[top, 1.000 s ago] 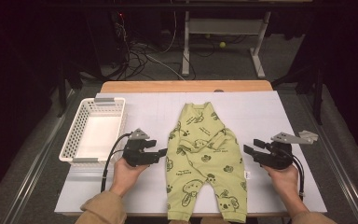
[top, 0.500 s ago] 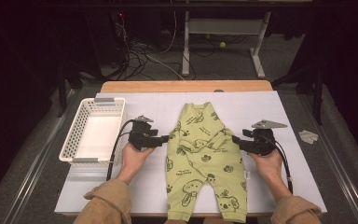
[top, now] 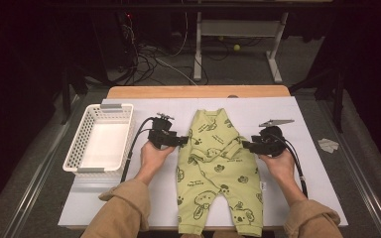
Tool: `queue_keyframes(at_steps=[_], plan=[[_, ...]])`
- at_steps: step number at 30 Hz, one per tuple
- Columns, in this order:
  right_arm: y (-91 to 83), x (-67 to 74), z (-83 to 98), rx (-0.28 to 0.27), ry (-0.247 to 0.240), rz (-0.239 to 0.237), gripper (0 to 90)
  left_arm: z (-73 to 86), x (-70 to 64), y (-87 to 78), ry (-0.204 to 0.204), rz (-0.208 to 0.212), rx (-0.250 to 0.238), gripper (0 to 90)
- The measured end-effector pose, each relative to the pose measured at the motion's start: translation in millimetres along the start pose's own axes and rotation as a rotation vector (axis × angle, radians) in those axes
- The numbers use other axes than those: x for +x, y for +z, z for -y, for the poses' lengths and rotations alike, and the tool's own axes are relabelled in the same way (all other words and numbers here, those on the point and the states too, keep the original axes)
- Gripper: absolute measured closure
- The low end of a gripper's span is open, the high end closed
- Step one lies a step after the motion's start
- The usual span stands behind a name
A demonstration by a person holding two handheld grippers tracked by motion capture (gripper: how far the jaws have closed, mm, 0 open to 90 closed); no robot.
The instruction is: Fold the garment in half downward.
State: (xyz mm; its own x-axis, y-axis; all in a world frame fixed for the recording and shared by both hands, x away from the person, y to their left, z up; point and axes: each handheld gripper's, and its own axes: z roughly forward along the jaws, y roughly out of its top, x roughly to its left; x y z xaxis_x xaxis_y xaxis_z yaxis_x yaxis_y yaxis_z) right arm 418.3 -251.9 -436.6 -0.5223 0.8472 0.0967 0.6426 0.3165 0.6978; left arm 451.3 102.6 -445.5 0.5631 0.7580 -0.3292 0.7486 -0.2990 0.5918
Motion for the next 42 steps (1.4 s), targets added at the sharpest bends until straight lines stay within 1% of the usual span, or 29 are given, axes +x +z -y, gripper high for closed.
queue_keyframes(at_steps=[1,2,3,6,8,9,11,13,15,17,18,20,22,24,25,27,28,29,30,31,32,34,35,36,37,38,39,41,42], plan=[[0.0,0.0,0.0,0.000,0.000,0.000,51.1,0.0,0.0,0.0,0.000,0.000,0.000,35.9],[4.5,-1.7,-3.7,0.012,0.007,0.011,51.9,-3.0,2.1,6.5,-0.020,0.009,0.008,36.0],[6.1,-2.4,-5.2,0.012,0.010,0.010,52.4,-4.7,2.0,9.6,-0.026,0.004,0.017,36.0],[12.4,-2.1,-12.5,0.017,0.008,0.016,54.0,-11.2,0.9,14.9,-0.017,-0.001,0.039,36.0],[17.7,-0.9,-17.6,0.046,0.009,0.016,54.2,-15.0,1.3,18.4,-0.023,-0.007,0.049,36.2],[20.6,-1.8,-19.9,0.051,0.002,0.017,54.5,-16.6,2.0,20.8,-0.027,-0.010,0.055,36.2],[25.5,-4.3,-23.5,0.049,0.014,0.017,54.9,-18.8,4.2,26.5,-0.033,-0.014,0.071,36.4],[30.9,-8.1,-26.1,0.054,0.030,0.012,54.7,-19.5,6.6,31.5,-0.045,-0.002,0.075,37.1],[34.9,-10.0,-27.8,0.057,0.040,0.002,54.9,-20.4,9.1,33.3,-0.066,0.029,0.054,38.7],[39.0,-9.9,-28.4,0.065,0.037,-0.010,55.6,-21.2,10.9,33.9,-0.082,0.043,0.051,39.7],[41.4,-9.8,-27.7,0.069,0.042,-0.016,55.9,-21.0,10.1,34.3,-0.077,0.039,0.051,40.1],[47.8,-10.7,-25.6,0.090,0.049,-0.039,55.9,-19.8,6.2,34.8,-0.043,0.018,0.060,41.5],[52.5,-9.5,-24.1,0.107,0.052,-0.035,56.6,-19.7,3.1,34.5,-0.031,0.008,0.076,42.5],[53.5,-7.3,-25.7,0.104,0.047,-0.033,57.9,-20.0,1.4,34.9,-0.030,-0.009,0.082,44.7],[53.8,-6.0,-26.5,0.106,0.043,-0.029,58.8,-19.8,0.7,35.3,-0.020,-0.023,0.083,45.7],[56.2,-4.5,-27.3,0.113,0.032,-0.028,63.7,-18.3,-2.6,36.2,0.033,-0.065,0.086,51.6],[56.6,-4.2,-27.0,0.109,0.023,-0.023,66.8,-17.8,-3.2,36.5,0.044,-0.072,0.084,53.7],[56.6,-4.2,-27.0,0.109,0.023,-0.023,66.8,-17.8,-3.2,36.5,0.044,-0.072,0.084,54.1],[56.5,-4.4,-27.4,0.122,0.017,-0.036,75.6,-18.7,-1.9,36.0,0.039,-0.068,0.090,56.0],[56.3,-4.1,-27.8,0.129,0.012,-0.042,77.4,-18.7,-1.9,36.0,0.039,-0.068,0.090,57.3],[55.7,-3.2,-28.1,0.142,0.003,-0.047,79.8,-19.8,-0.8,35.8,0.026,-0.072,0.095,59.8],[55.3,-2.4,-28.1,0.148,-0.006,-0.052,81.5,-21.8,-2.9,36.2,0.037,-0.098,0.113,64.2],[54.8,-1.9,-28.2,0.152,-0.005,-0.054,82.0,-22.8,-3.6,36.4,0.039,-0.102,0.119,65.9],[54.5,-1.1,-28.1,0.153,-0.003,-0.052,82.2,-23.3,-2.7,35.9,0.038,-0.090,0.123,67.7],[54.0,-0.8,-28.0,0.156,-0.005,-0.051,82.4,-23.5,0.2,35.0,0.028,-0.047,0.132,72.0],[53.6,-0.6,-28.2,0.159,-0.009,-0.049,82.5,-22.9,1.8,34.7,0.012,-0.027,0.130,75.6],[53.2,-0.2,-28.7,0.163,-0.013,-0.046,82.6,-22.4,2.5,34.5,0.017,-0.019,0.129,76.7],[52.4,0.7,-31.1,0.181,-0.037,-0.039,82.8,-23.4,5.7,33.4,-0.002,0.006,0.132,77.9],[51.6,1.3,-32.5,0.183,-0.049,-0.035,82.9,-23.4,5.7,33.4,-0.002,0.006,0.132,78.3]])
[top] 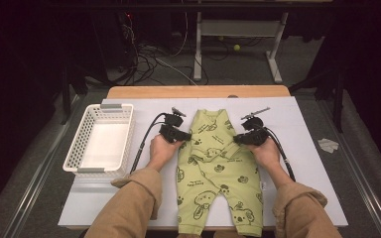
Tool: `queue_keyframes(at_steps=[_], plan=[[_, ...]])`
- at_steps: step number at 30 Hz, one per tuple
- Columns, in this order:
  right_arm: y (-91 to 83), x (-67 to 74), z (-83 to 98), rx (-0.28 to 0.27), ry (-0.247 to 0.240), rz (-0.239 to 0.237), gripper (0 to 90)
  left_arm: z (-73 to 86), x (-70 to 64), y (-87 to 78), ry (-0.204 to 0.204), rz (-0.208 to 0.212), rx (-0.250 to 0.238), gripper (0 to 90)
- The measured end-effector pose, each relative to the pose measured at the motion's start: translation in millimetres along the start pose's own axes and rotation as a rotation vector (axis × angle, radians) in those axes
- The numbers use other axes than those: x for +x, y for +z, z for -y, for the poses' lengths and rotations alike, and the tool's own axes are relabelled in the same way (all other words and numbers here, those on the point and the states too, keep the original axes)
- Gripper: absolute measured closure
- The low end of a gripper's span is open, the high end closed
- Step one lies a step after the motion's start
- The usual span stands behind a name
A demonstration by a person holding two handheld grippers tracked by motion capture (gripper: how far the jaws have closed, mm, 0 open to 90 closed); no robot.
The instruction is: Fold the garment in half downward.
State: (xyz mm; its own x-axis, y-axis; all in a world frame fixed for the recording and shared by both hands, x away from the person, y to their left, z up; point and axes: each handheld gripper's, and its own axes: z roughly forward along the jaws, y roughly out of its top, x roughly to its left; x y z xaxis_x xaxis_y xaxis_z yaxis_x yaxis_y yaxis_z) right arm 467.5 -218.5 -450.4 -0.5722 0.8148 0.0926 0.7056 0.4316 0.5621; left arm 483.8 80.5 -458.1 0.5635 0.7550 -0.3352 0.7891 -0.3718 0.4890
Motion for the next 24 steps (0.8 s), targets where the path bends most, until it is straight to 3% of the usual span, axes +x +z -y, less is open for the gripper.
queue_keyframes(at_steps=[1,10,17,24], plan=[[-1.4,0.5,-1.4,0.002,-0.003,0.002,83.0,-1.0,2.2,-2.3,-0.015,0.017,-0.003,78.6],[-16.0,5.8,-11.4,-0.001,-0.034,0.014,83.5,-8.3,2.8,-23.4,-0.007,0.014,-0.058,79.7],[-14.4,12.3,-26.0,-0.006,-0.027,0.005,83.7,-16.4,15.8,-37.6,-0.007,-0.009,-0.080,80.0],[-19.3,19.4,-57.4,-0.034,-0.032,0.031,83.7,-38.1,24.2,-59.9,-0.005,-0.056,-0.124,80.0]])
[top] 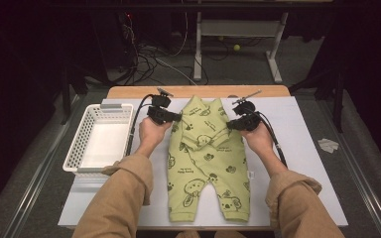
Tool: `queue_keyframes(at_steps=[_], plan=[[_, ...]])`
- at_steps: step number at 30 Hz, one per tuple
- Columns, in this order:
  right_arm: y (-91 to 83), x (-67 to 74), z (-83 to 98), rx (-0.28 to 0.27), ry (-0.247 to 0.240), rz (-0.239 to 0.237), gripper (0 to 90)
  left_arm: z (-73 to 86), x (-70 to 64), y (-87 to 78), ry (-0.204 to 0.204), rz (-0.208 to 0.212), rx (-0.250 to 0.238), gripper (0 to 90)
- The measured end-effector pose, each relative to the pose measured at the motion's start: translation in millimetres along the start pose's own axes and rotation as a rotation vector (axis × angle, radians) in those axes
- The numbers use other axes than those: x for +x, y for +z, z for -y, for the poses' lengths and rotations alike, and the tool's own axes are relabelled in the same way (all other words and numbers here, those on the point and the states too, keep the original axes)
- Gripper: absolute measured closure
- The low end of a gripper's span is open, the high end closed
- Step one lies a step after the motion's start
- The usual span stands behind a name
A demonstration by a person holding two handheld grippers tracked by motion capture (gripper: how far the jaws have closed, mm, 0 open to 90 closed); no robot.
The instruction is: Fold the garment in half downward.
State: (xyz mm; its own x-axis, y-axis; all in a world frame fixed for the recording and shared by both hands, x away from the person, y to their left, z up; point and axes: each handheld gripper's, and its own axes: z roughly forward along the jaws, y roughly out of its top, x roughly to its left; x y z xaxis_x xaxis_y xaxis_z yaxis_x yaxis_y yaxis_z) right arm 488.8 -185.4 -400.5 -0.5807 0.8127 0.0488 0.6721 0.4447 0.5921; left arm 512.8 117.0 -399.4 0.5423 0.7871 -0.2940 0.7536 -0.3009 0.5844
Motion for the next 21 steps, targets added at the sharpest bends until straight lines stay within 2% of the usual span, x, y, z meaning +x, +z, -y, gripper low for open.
queue_keyframes(at_steps=[2,3,5,8,11,16,21], plan=[[-3.2,0.5,-7.4,-0.016,0.002,0.007,83.7,-3.2,2.2,-3.1,-0.017,0.015,-0.012,79.8],[-4.0,0.6,-9.5,-0.020,0.002,0.008,83.7,-2.9,3.0,-3.3,-0.024,0.030,-0.004,79.7],[-3.8,1.3,-9.3,-0.010,-0.005,0.009,83.7,0.2,1.4,-2.3,-0.011,0.039,0.016,79.4],[-0.3,2.4,-1.8,0.010,-0.012,0.010,83.6,6.1,-0.8,-1.8,-0.015,0.058,0.020,79.3],[0.9,4.1,6.4,0.003,-0.007,0.001,83.6,9.6,-3.1,-3.8,-0.019,0.074,0.019,79.3],[-4.3,6.2,16.9,-0.014,-0.009,-0.009,83.6,15.3,-9.6,-10.1,0.007,0.098,0.023,79.0],[-8.1,10.9,26.9,-0.023,-0.016,-0.016,83.4,22.5,-14.6,-15.3,0.016,0.119,0.020,79.0]])
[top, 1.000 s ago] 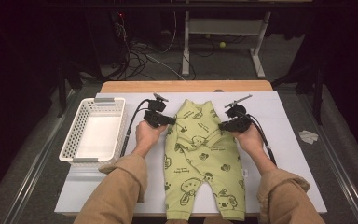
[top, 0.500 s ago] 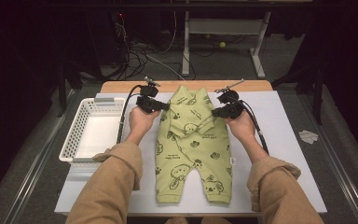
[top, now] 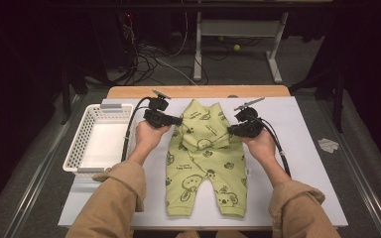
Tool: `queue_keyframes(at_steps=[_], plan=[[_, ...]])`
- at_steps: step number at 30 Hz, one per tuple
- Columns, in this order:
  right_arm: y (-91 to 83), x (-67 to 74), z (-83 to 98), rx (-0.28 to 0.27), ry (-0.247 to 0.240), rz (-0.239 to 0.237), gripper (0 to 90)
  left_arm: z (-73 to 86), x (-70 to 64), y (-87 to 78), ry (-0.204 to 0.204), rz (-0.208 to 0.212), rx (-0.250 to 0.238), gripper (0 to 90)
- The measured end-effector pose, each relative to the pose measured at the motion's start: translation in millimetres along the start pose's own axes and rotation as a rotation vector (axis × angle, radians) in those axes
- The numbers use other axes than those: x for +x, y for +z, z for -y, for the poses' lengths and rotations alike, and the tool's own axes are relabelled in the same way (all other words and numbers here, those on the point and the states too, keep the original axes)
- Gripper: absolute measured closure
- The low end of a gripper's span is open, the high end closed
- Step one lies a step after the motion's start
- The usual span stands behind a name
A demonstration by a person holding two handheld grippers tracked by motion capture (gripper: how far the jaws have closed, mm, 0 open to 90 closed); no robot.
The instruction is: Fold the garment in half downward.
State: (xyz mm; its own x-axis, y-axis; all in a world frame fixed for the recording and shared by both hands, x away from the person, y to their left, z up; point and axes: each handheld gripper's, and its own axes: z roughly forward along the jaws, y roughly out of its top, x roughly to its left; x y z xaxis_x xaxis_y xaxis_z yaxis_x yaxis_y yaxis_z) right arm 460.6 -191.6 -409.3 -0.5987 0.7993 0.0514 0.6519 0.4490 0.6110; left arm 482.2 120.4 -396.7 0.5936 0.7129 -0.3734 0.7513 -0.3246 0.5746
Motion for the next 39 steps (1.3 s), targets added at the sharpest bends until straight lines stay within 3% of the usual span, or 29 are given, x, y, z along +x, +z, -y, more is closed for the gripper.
queue_keyframes(at_steps=[10,24,39], plan=[[-7.9,7.0,16.5,-0.009,-0.013,-0.025,83.4,17.7,-8.6,-2.7,0.023,0.028,-0.002,79.0],[-22.7,20.4,35.0,-0.021,-0.076,-0.036,83.4,40.1,-24.8,-9.9,0.054,0.043,-0.022,79.0],[-30.2,31.1,60.7,-0.023,-0.076,-0.079,83.2,67.6,-34.6,-8.6,0.084,0.066,0.007,78.7]])
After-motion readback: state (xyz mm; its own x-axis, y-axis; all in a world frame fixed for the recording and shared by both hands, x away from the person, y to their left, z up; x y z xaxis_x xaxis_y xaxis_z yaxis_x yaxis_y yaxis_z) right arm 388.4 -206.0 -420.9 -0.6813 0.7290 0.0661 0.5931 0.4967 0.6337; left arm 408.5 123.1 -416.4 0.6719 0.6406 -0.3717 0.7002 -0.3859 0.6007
